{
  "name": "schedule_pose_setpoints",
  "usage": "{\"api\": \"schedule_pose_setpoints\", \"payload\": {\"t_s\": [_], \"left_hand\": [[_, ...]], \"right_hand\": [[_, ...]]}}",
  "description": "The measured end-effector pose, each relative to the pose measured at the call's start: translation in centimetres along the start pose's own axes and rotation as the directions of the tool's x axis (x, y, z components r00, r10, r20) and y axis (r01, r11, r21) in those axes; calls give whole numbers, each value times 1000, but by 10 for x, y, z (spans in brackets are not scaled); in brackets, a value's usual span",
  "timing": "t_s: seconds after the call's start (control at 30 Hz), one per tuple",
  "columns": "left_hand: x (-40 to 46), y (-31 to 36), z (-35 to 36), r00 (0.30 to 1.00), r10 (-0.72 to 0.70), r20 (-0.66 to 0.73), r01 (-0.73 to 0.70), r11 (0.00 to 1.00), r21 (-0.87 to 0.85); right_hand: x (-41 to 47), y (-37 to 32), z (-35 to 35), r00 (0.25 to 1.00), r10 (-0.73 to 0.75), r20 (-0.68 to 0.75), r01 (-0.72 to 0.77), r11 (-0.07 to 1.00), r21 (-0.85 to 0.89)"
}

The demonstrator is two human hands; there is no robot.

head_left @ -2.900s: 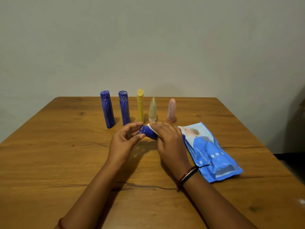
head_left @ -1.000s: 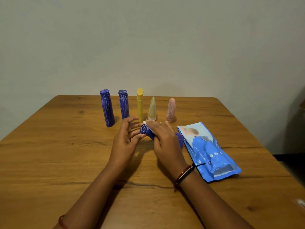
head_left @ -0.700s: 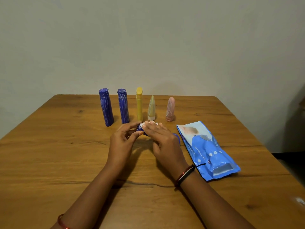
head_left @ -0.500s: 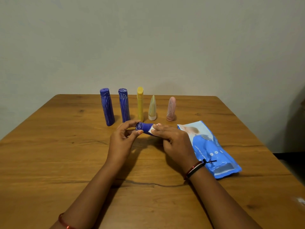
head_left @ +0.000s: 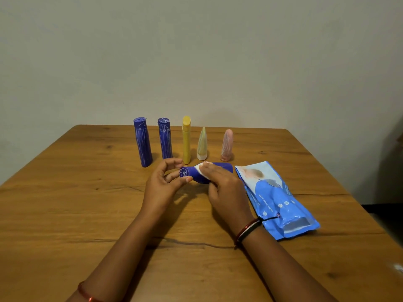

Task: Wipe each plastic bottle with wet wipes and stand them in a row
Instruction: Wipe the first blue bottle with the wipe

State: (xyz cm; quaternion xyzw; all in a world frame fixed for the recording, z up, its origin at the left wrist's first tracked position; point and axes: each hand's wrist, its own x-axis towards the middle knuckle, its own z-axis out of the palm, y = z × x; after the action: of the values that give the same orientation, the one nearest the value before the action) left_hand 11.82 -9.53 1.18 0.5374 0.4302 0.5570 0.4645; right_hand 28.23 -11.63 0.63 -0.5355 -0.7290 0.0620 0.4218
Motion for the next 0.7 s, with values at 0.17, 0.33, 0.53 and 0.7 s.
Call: {"api": "schedule_pose_setpoints", "payload": {"t_s": [0.17,0.33,0.53,0.7], "left_hand": [[-2,4,3,997,-56,50,57,998,-32],[-3,2,5,998,-47,29,48,999,-27],[-5,-6,3,995,-89,-33,91,994,60],[-3,-3,-1,987,-150,-48,152,988,24]], "right_hand": [[5,6,-3,987,154,-50,-154,988,3],[-1,-13,4,991,-70,114,71,998,0],[4,-1,6,983,67,170,-68,998,0],[13,38,-8,941,333,57,-332,943,-23]]}}
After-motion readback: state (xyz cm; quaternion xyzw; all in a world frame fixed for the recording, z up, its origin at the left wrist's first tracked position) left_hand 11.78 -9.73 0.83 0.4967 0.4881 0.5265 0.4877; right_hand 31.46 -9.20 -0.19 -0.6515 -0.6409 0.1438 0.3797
